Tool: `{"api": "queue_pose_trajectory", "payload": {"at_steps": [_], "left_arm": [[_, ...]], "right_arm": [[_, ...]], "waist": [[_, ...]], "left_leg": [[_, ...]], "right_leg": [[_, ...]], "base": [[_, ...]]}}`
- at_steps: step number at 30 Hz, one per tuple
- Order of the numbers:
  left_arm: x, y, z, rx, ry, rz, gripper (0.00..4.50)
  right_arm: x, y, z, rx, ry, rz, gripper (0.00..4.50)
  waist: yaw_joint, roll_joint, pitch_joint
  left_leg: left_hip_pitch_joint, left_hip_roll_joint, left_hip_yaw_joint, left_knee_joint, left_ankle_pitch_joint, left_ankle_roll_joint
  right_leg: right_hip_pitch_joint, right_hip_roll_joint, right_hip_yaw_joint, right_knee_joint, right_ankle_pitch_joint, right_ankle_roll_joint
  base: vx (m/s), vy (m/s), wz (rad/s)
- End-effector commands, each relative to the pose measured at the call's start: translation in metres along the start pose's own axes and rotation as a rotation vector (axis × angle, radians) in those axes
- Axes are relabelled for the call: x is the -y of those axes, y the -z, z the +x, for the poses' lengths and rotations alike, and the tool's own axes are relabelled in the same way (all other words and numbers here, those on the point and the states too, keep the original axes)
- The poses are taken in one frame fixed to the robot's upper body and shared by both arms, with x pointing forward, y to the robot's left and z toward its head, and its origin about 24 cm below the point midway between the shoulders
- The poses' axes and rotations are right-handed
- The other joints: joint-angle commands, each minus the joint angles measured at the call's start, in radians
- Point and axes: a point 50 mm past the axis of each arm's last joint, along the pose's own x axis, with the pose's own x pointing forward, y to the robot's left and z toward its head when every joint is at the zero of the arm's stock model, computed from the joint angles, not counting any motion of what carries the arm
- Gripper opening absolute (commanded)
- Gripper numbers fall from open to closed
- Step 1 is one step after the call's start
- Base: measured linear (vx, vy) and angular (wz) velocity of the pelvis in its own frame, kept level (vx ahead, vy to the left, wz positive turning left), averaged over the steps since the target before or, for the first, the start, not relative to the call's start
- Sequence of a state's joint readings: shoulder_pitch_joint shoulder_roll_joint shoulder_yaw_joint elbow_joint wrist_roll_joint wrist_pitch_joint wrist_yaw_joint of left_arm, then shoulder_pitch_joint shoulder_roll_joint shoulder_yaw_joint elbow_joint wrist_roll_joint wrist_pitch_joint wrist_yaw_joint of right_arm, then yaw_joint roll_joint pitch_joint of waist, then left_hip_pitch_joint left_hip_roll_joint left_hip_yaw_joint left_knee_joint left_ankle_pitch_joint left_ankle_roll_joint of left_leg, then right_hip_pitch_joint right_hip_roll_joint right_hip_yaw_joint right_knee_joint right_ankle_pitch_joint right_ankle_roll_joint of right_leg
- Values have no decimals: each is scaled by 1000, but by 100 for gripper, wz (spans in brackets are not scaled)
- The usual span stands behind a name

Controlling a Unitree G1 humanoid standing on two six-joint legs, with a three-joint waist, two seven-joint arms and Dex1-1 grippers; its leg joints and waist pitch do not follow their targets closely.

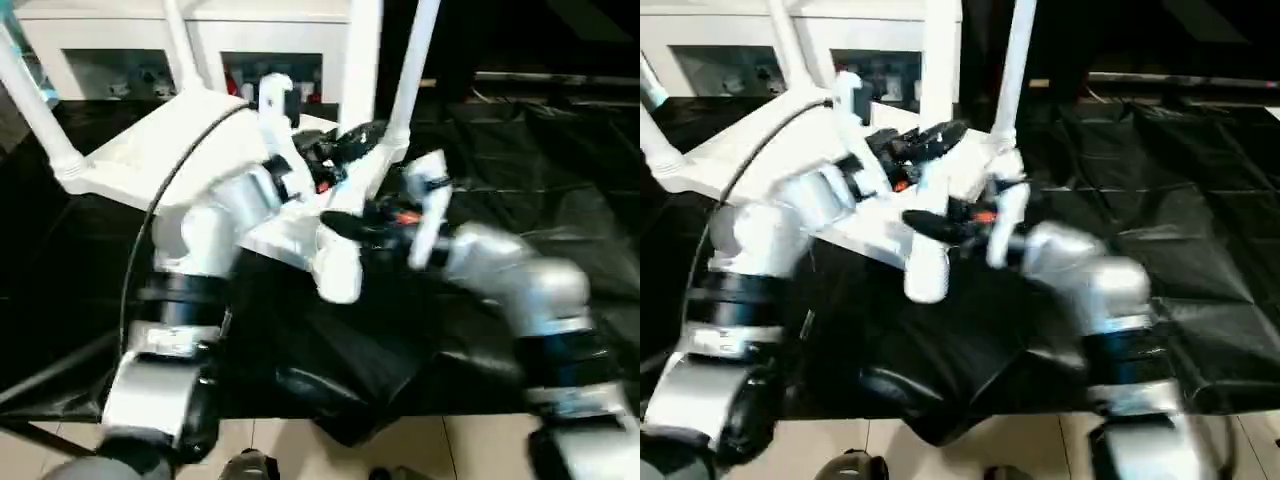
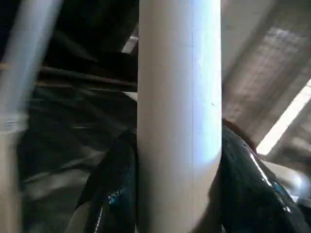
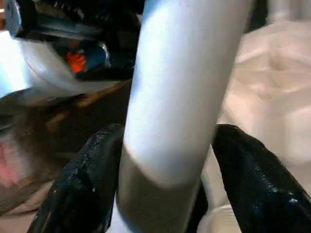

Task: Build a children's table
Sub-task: Pick table leg

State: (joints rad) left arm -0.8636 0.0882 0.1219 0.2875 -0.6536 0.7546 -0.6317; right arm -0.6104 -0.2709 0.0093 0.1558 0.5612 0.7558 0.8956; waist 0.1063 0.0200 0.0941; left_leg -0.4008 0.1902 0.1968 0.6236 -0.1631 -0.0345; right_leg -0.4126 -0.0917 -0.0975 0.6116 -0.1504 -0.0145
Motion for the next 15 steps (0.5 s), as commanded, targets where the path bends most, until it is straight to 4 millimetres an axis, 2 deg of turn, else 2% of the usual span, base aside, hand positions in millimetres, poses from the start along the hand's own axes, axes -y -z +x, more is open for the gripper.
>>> {"api": "queue_pose_trajectory", "payload": {"at_steps": [1, 3, 4, 6, 8, 15], "left_arm": [[17, -20, 4, 31, 154, -20, 179], [19, -23, 4, 43, 174, -38, 179], [22, -29, 4, 74, 219, -80, 179], [23, -31, 4, 94, 241, -103, 179], [26, -34, 4, 124, 281, -141, 179], [26, -31, 3, 119, 290, -152, 179]], "right_arm": [[-7, -10, -7, -34, -104, -11, 307], [-7, -10, -8, -46, -115, -9, 307], [-6, -11, -10, -60, -130, -1, 307], [-5, -11, -10, -64, -135, 4, 280], [-4, -12, -10, -68, -139, 18, 273], [0, -13, -4, -60, -111, 31, 209]], "waist": [[4, -16, -105], [8, -17, -102], [9, -21, -102], [9, -20, -102], [9, -23, -104], [11, -21, -106]], "left_leg": [[27, 35, -21, -69, -184, 14], [27, 37, -21, -68, -182, 16], [28, 36, -21, -68, -188, 12], [26, 36, -22, -67, -184, 11], [25, 35, -22, -66, -175, 14], [26, 38, -23, -68, -162, 11]], "right_leg": [[60, -65, 49, -73, -302, -182], [57, -66, 50, -75, -314, -178], [58, -66, 49, -78, -337, -169], [58, -66, 48, -78, -345, -167], [58, -65, 48, -78, -339, -163], [57, -66, 49, -75, -315, -164]], "base": [[0, 0, 0], [0, 0, 0], [0, 0, 0], [0, 0, 0], [0, 0, 0], [0, 0, 0]]}}
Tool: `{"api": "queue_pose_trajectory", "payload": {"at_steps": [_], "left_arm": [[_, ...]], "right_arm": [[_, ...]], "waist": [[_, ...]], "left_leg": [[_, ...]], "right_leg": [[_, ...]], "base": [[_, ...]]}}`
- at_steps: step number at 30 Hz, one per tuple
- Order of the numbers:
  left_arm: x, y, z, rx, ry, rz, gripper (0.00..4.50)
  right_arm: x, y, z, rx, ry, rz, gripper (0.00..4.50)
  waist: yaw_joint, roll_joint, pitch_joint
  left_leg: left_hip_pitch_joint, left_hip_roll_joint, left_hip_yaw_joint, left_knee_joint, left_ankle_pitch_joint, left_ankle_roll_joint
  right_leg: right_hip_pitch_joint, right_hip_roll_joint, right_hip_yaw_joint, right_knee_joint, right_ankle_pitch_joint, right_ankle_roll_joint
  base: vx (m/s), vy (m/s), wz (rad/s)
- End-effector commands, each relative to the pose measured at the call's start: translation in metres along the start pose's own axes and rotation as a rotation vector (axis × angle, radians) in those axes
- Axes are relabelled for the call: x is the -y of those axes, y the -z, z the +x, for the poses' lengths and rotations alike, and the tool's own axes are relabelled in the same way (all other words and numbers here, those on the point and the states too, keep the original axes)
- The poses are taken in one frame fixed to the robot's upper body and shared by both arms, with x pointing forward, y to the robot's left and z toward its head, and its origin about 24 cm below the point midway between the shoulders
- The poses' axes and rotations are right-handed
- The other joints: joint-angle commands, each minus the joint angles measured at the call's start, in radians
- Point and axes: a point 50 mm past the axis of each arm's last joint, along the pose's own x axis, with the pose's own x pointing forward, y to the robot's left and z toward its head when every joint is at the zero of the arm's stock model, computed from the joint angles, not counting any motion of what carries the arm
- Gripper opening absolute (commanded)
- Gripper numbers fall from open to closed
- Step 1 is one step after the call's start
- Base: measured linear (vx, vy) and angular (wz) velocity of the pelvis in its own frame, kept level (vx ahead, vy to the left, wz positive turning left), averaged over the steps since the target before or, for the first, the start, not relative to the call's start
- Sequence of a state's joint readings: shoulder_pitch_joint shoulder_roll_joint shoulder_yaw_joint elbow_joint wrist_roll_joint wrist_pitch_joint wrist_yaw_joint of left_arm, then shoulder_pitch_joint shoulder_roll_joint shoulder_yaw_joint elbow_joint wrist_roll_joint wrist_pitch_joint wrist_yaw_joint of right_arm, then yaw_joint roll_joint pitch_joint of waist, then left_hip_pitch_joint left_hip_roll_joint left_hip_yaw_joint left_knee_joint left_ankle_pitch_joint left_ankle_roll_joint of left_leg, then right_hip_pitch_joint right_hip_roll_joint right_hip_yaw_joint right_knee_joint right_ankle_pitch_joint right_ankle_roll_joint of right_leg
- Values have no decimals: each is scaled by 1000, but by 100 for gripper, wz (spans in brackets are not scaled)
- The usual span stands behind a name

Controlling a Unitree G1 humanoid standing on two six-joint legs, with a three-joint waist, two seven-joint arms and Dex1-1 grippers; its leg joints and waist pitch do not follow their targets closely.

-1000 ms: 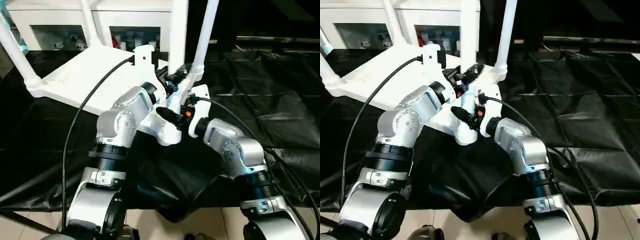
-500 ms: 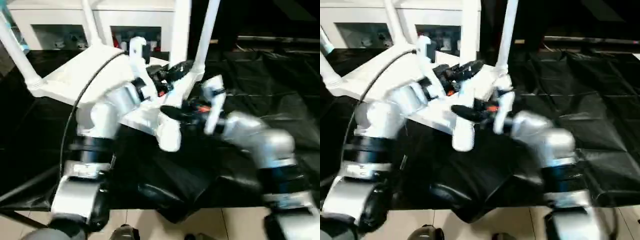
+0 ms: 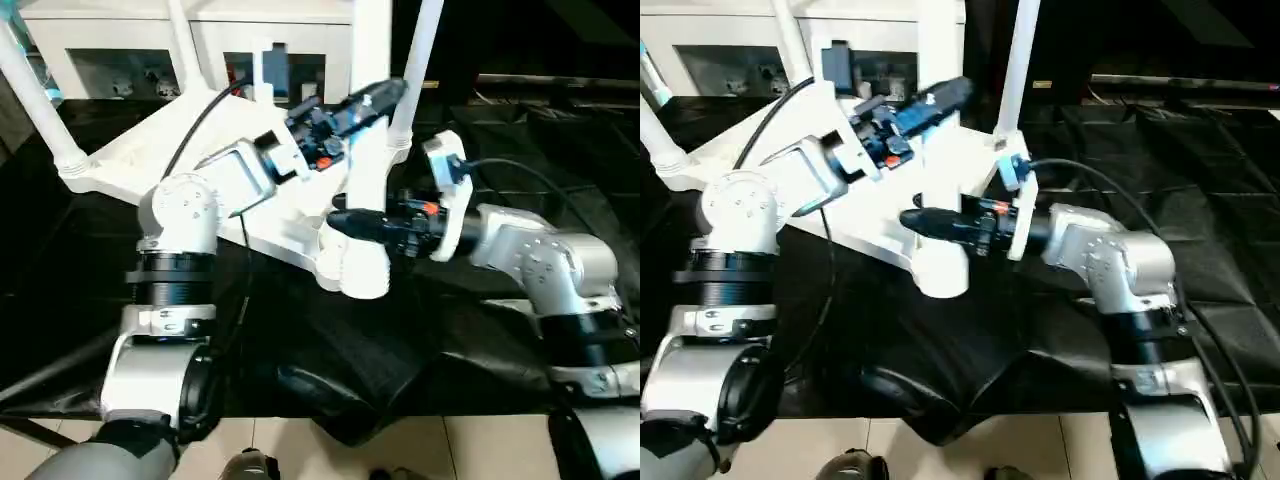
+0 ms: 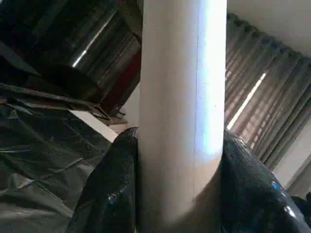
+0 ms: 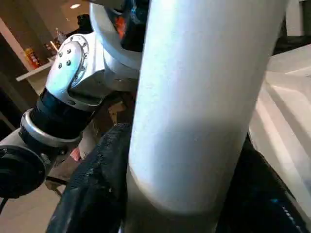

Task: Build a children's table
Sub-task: Pick table leg

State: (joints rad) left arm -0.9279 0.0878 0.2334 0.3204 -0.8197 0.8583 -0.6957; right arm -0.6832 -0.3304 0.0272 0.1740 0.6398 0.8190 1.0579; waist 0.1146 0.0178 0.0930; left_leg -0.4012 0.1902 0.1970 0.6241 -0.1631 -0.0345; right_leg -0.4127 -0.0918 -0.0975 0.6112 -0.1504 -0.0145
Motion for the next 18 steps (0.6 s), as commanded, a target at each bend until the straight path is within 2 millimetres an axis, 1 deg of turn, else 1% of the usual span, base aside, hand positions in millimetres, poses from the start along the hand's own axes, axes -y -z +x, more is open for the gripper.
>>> {"api": "queue_pose_trajectory", "payload": {"at_steps": [1, 3, 5, 6, 7, 8, 9, 10, 11, 12, 13, 14, 15, 16, 17, 18], "left_arm": [[15, -6, 9, 18, 108, -3, 179], [13, -5, 8, 16, 93, 10, 179], [9, -5, 9, 20, 36, 42, 179], [8, -4, 9, 15, 14, 57, 214], [4, -2, 10, 8, -39, 91, 214], [2, 0, 10, 5, -83, 113, 235], [-1, 2, 11, 3, -128, 144, 235], [-3, 4, 12, 6, -167, 163, 253], [-7, 7, 12, -2, -221, 191, 253], [-9, 11, 12, -22, -257, 229, 272], [-12, 17, 12, -58, -302, 281, 272], [-12, 17, 12, -58, -302, 281, 278], [-14, 19, 12, -67, -324, 294, 278], [-15, 20, 13, -64, -337, 293, 278], [-19, 21, 12, -55, -385, 308, 278], [-20, 21, 12, -56, -395, 316, 260]], "right_arm": [[10, 6, -4, -32, 93, 24, 206], [12, 6, -3, -29, 116, 17, 206], [13, 6, -1, -31, 151, 6, 200], [14, 6, 0, -31, 162, 3, 197], [14, 7, 2, -33, 184, -7, 197], [15, 8, 2, -33, 200, -13, 197], [16, 8, 3, -33, 214, -18, 197], [16, 8, 4, -31, 227, -23, 196], [17, 8, 4, -29, 242, -25, 196], [18, 8, 4, -28, 250, -29, 192], [19, 9, 5, -30, 261, -34, 192], [19, 9, 5, -30, 261, -34, 191], [20, 9, 5, -32, 267, -38, 191], [20, 9, 6, -32, 268, -39, 191], [20, 9, 6, -34, 273, -42, 191], [20, 9, 6, -35, 274, -43, 191]], "waist": [[3, -18, -105], [5, -17, -104], [4, -16, -104], [3, -17, -104], [3, -16, -104], [2, -17, -104], [2, -17, -103], [1, -17, -104], [2, -19, -104], [2, -21, -104], [0, -23, -106], [0, -22, -106], [0, -25, -107], [0, -24, -107], [0, -25, -107], [-1, -24, -107]], "left_leg": [[27, 38, -23, -69, -163, 10], [29, 38, -23, -69, -165, 7], [28, 39, -24, -70, -169, 4], [28, 40, -25, -72, -170, 1], [28, 40, -25, -72, -176, -5], [28, 40, -25, -73, -176, -7], [29, 43, -27, -74, -176, -13], [29, 41, -25, -73, -175, -16], [28, 40, -25, -73, -173, -19], [26, 40, -26, -74, -173, -19], [26, 39, -26, -74, -173, -15], [25, 39, -26, -73, -169, -14], [25, 39, -24, -73, -164, -10], [24, 39, -24, -72, -160, -8], [24, 38, -23, -71, -158, -6], [24, 39, -24, -72, -158, -5]], "right_leg": [[56, -66, 49, -75, -316, -164], [55, -65, 49, -75, -318, -164], [56, -66, 49, -76, -322, -159], [55, -65, 49, -76, -322, -157], [56, -67, 49, -77, -330, -151], [55, -66, 50, -79, -331, -146], [54, -68, 50, -78, -334, -144], [54, -66, 50, -78, -331, -144], [56, -67, 50, -78, -325, -140], [58, -68, 50, -78, -325, -136], [58, -67, 50, -80, -330, -118], [58, -67, 51, -78, -328, -116], [57, -66, 51, -78, -323, -118], [58, -66, 51, -76, -317, -121], [58, -65, 50, -77, -314, -126], [58, -65, 50, -76, -311, -129]], "base": [[0, 0, 0], [0, 0, 0], [0, 0, 0], [0, 0, 0], [0, 0, 0], [0, 0, 0], [0, 0, 0], [0, 0, 0], [0, 0, 0], [0, 0, 0], [0, 0, 0], [0, 0, 0], [0, 0, 0], [0, 0, 0], [0, 0, 0], [0, 0, 0]]}}
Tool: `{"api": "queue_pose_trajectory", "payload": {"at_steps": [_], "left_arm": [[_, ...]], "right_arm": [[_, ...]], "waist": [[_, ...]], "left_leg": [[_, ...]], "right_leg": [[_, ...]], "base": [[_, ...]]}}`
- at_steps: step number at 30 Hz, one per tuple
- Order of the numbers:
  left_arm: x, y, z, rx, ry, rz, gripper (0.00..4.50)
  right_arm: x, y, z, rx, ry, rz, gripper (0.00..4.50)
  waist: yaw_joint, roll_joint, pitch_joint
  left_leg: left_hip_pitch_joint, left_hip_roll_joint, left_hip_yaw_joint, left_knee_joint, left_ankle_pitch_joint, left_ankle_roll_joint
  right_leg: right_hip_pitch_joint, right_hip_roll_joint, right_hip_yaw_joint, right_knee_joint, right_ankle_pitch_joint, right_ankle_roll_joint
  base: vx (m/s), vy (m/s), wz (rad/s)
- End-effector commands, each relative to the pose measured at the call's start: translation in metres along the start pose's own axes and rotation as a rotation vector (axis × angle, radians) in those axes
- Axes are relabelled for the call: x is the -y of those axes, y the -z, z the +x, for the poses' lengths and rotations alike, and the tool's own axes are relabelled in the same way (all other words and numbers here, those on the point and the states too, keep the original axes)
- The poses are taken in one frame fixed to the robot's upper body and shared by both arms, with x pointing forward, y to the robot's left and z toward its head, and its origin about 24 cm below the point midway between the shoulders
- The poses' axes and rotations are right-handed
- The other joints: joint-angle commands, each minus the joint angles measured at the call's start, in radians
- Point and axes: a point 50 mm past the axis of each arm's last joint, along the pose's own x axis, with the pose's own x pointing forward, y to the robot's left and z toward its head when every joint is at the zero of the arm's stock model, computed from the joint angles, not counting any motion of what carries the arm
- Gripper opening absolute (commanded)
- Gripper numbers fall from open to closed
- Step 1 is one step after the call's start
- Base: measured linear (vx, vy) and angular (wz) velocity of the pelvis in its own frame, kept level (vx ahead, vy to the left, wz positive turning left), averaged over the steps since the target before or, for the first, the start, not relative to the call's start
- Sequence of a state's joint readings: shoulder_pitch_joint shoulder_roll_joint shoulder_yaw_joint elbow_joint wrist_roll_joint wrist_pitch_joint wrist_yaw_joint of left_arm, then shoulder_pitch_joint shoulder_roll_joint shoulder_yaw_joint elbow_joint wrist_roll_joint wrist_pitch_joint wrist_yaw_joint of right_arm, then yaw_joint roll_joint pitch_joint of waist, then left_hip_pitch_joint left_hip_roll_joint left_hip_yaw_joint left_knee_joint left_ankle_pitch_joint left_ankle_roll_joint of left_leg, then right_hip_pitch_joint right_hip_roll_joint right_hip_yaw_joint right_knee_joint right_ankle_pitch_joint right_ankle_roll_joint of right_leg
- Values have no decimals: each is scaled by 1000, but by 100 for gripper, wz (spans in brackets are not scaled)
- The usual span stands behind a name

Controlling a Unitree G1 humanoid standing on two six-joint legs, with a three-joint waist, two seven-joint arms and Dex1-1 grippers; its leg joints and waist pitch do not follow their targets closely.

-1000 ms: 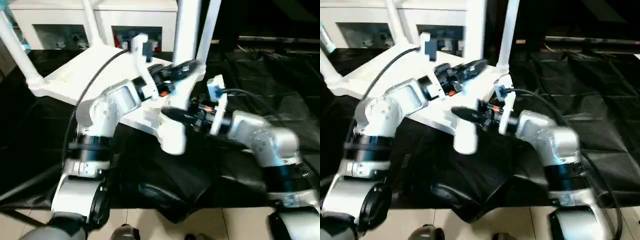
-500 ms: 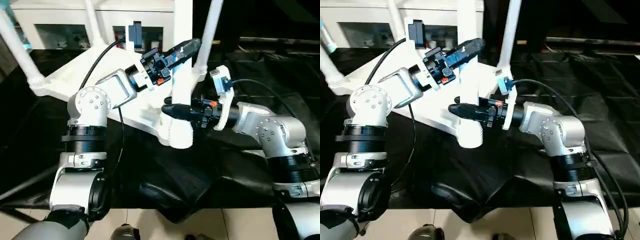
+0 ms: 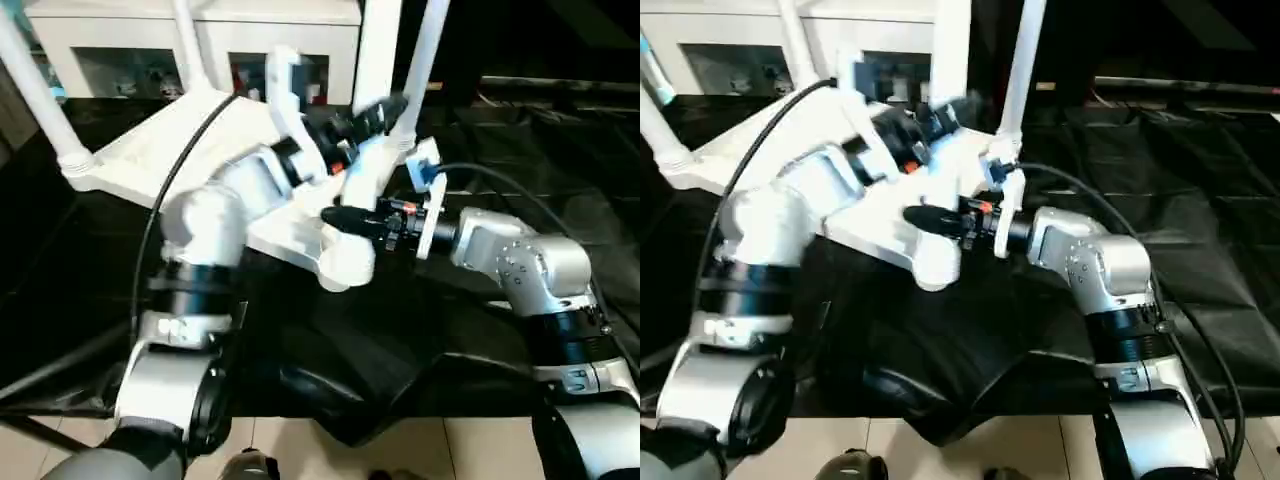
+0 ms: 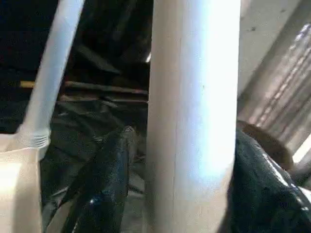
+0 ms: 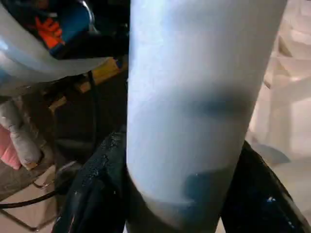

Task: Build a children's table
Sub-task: Pick table leg

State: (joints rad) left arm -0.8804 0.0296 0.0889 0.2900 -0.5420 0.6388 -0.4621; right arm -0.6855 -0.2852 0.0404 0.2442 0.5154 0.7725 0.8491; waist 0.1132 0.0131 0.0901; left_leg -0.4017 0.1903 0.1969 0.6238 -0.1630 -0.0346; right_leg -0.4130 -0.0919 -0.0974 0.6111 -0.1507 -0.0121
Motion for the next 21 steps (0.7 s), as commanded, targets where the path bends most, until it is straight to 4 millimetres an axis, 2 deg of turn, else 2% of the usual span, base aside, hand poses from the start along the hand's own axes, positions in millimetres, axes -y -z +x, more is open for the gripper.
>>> {"api": "queue_pose_trajectory", "payload": {"at_steps": [1, 4, 7, 10, 11, 12, 14, 17, 18, 21], "left_arm": [[-3, 0, 1, -1, -55, 41, 252], [-4, -2, 1, 23, -82, 60, 239], [-6, -4, 1, 37, -99, 73, 200], [-5, -4, 0, 37, -94, 75, 190], [-4, -4, 0, 39, -83, 76, 185], [-4, -4, 0, 39, -81, 76, 185], [-1, -3, 0, 30, -56, 87, 185], [2, -3, 0, 16, -25, 102, 183], [3, -3, 0, 9, -12, 109, 183], [7, -4, 0, -18, 52, 128, 182]], "right_arm": [[-2, -5, 2, 19, -1, -36, 191], [-2, -5, 2, 18, 10, -46, 191], [-2, -6, 2, 20, 17, -58, 191], [-1, -7, 2, 16, 19, -82, 191], [-3, -7, 2, 18, -9, -81, 226], [-3, -7, 2, 18, -14, -81, 226], [-5, -7, 0, 7, -48, -66, 261], [-5, -8, -3, -9, -67, -75, 287], [-4, -9, -5, -20, -73, -83, 287], [-1, -9, -12, -60, -100, -94, 302]], "waist": [[1, -19, -104], [0, -24, -103], [0, -22, -103], [0, -22, -103], [-1, -22, -104], [0, -22, -103], [-1, -25, -103], [1, -24, -104], [0, -30, -104], [2, -27, -104]], "left_leg": [[25, 39, -24, -71, -157, -2], [24, 38, -23, -70, -158, 1], [27, 39, -23, -70, -168, 1], [27, 39, -23, -71, -174, -2], [28, 39, -23, -71, -178, -3], [28, 39, -23, -71, -180, -2], [27, 38, -23, -71, -184, 0], [26, 40, -24, -72, -175, 5], [25, 39, -23, -71, -174, 7], [27, 39, -23, -70, -168, 9]], "right_leg": [[58, -65, 50, -76, -306, -134], [58, -65, 49, -77, -315, -136], [55, -66, 49, -79, -328, -133], [54, -65, 49, -79, -329, -136], [54, -65, 49, -79, -325, -136], [54, -65, 49, -79, -324, -138], [56, -65, 48, -79, -324, -139], [56, -65, 49, -77, -313, -141], [57, -64, 49, -77, -314, -139], [56, -66, 50, -76, -319, -137]], "base": [[0, 0, 0], [0, 0, 0], [0, 0, 0], [0, 0, 0], [0, 0, 0], [0, 0, 0], [0, 0, 0], [0, 0, 0], [0, 0, 0], [0, 0, 0]]}}
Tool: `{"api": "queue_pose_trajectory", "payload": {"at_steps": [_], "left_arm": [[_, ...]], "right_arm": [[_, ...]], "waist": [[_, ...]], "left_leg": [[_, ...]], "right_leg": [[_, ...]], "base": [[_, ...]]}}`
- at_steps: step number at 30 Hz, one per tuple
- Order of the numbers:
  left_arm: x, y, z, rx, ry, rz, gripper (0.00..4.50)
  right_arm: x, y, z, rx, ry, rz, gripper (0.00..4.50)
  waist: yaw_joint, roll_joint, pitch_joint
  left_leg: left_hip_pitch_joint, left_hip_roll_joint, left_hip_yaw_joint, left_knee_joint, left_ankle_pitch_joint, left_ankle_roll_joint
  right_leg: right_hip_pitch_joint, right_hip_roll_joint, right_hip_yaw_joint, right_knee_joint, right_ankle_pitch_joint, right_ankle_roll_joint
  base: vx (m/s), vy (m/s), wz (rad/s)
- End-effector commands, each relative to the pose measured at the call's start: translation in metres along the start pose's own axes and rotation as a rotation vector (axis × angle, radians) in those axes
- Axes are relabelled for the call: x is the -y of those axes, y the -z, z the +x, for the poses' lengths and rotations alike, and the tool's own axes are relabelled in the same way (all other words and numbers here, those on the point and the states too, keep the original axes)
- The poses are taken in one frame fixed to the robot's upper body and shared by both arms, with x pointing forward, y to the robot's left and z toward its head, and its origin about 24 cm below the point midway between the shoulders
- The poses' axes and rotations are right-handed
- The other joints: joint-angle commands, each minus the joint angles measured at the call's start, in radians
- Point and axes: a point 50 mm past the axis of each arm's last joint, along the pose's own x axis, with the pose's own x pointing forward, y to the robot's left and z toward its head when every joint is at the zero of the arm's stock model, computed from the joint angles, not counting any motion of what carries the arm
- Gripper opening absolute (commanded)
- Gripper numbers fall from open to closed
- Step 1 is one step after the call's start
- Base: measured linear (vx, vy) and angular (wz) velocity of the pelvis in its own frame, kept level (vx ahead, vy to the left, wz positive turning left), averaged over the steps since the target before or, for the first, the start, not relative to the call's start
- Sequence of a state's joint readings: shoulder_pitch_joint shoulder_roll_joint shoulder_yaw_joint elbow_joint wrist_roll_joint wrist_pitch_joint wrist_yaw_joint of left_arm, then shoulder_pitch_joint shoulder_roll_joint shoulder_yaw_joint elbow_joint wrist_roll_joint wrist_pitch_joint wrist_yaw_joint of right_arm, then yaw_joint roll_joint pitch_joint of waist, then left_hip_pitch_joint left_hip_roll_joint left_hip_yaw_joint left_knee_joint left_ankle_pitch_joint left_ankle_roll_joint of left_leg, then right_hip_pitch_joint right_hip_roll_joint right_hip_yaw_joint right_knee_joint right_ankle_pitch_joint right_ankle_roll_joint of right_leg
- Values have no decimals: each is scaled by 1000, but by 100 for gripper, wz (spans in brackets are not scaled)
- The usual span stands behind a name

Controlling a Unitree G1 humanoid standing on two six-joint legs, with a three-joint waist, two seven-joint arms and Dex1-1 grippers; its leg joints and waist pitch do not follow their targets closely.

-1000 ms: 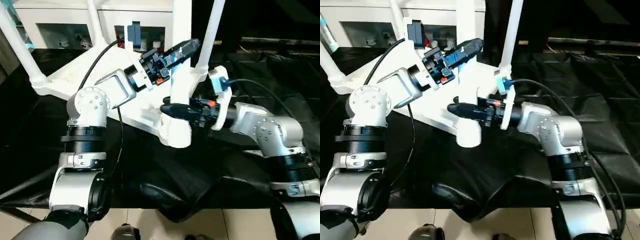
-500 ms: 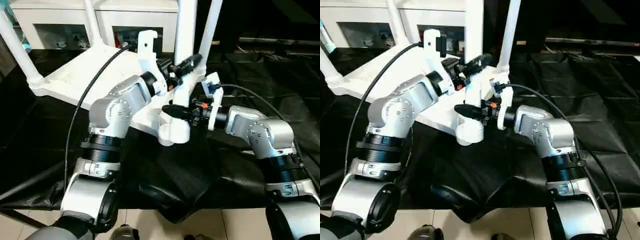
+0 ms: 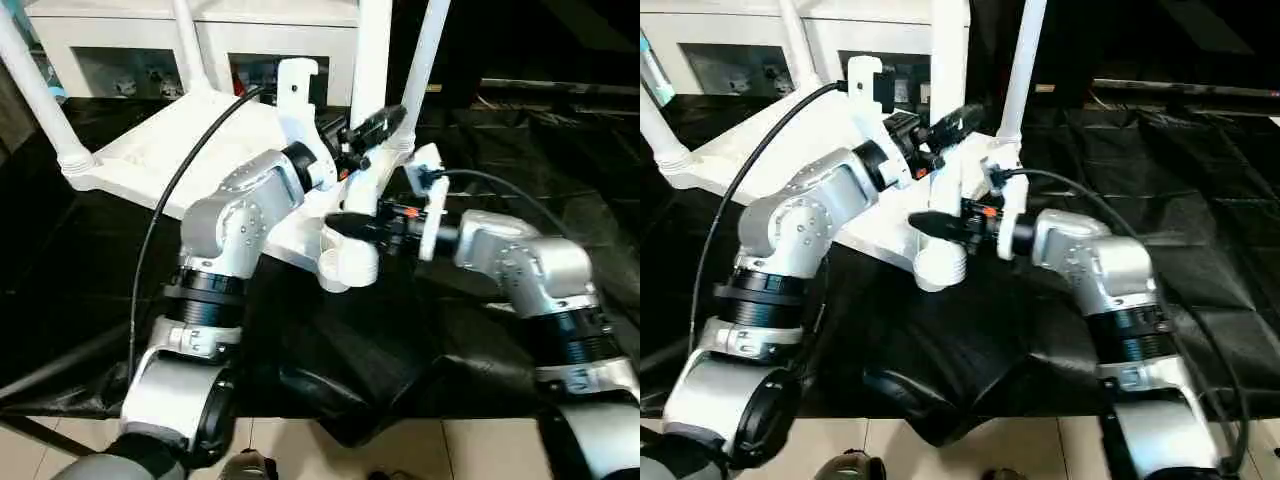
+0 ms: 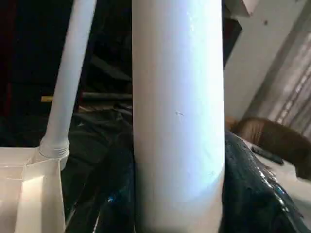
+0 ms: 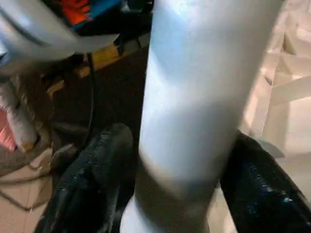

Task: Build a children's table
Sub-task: Pick table leg

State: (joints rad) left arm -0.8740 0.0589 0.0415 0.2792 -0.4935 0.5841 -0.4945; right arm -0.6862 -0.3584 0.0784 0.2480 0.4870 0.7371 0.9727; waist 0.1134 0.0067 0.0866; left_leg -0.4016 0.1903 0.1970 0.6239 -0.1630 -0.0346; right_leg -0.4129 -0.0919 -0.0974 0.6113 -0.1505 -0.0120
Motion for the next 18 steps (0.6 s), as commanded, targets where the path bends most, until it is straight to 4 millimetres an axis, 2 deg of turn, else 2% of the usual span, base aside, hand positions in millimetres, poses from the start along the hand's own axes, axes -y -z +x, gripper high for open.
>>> {"api": "queue_pose_trajectory", "payload": {"at_steps": [1, 6, 12, 18], "left_arm": [[7, -4, 2, -13, 58, 26, 182], [10, -7, 2, -13, 99, 2, 182], [19, -10, 3, 19, 154, -76, 182], [20, -10, 3, 17, 173, -80, 182]], "right_arm": [[-3, -9, -2, -9, -53, -23, 302], [-2, -9, -9, -27, -106, 0, 302], [1, -5, -8, -36, -109, 17, 302], [1, 1, -5, -43, -130, 61, 302]], "waist": [[2, -21, -100], [3, -26, -100], [3, -29, -100], [2, -28, -99]], "left_leg": [[26, 39, -22, -69, -170, 11], [26, 40, -22, -67, -161, 20], [26, 41, -21, -66, -160, 20], [26, 40, -22, -67, -170, 18]], "right_leg": [[56, -66, 50, -77, -322, -139], [57, -67, 49, -74, -314, -160], [57, -67, 48, -73, -304, -179], [56, -66, 48, -78, -335, -158]], "base": [[0, 0, 0], [0, 0, 0], [0, 0, 0], [0, 0, 0]]}}
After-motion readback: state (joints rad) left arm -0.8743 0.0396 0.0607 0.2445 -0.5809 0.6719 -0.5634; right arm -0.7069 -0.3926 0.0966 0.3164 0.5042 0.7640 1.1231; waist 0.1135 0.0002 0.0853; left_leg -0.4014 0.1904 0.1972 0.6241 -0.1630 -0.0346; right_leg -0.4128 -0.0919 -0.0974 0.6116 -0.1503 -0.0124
